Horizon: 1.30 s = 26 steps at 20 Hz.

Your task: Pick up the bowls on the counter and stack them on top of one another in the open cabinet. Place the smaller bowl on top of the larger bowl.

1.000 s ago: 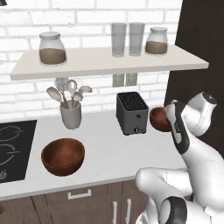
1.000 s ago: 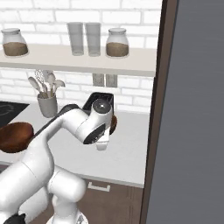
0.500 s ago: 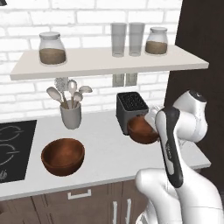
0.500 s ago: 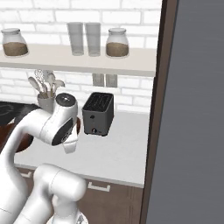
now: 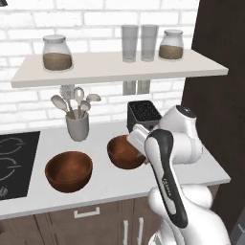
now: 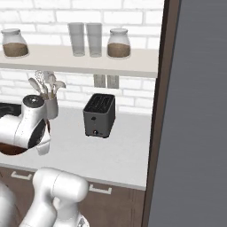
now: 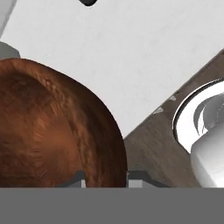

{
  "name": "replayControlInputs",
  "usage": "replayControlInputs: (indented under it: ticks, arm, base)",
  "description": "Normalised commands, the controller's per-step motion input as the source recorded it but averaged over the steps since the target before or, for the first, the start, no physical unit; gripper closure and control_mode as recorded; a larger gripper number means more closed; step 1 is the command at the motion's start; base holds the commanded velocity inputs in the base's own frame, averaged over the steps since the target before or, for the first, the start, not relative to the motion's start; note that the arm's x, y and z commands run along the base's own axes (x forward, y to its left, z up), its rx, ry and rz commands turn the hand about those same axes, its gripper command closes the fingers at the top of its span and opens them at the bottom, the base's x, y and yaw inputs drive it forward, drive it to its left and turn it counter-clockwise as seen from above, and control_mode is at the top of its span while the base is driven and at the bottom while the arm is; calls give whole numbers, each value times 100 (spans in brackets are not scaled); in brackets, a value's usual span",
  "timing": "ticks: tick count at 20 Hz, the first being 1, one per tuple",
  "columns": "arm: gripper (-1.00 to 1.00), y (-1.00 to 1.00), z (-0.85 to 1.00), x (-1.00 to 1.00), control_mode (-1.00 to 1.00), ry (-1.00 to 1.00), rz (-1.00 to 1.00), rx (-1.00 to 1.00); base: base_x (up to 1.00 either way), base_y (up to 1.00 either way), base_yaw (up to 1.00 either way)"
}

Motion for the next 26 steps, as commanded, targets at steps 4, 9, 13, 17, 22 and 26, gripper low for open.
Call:
replayControlInputs:
  ticks: [4,9,13,17,22,26]
  arm:
    - [100,100,12,1,-100,0,12,0]
    - [100,100,68,23,-100,0,0,-2]
    - [100,99,5,67,-100,0,-11,-15]
    - [100,90,-34,61,-100,0,-11,-21]
    - [100,11,-42,25,-100,9,0,-6]
    - [100,0,-62,21,-100,10,0,-5]
  base:
    - [0,0,0]
    - [0,0,0]
    - [0,0,0]
    - [0,0,0]
    - [0,0,0]
    - [0,0,0]
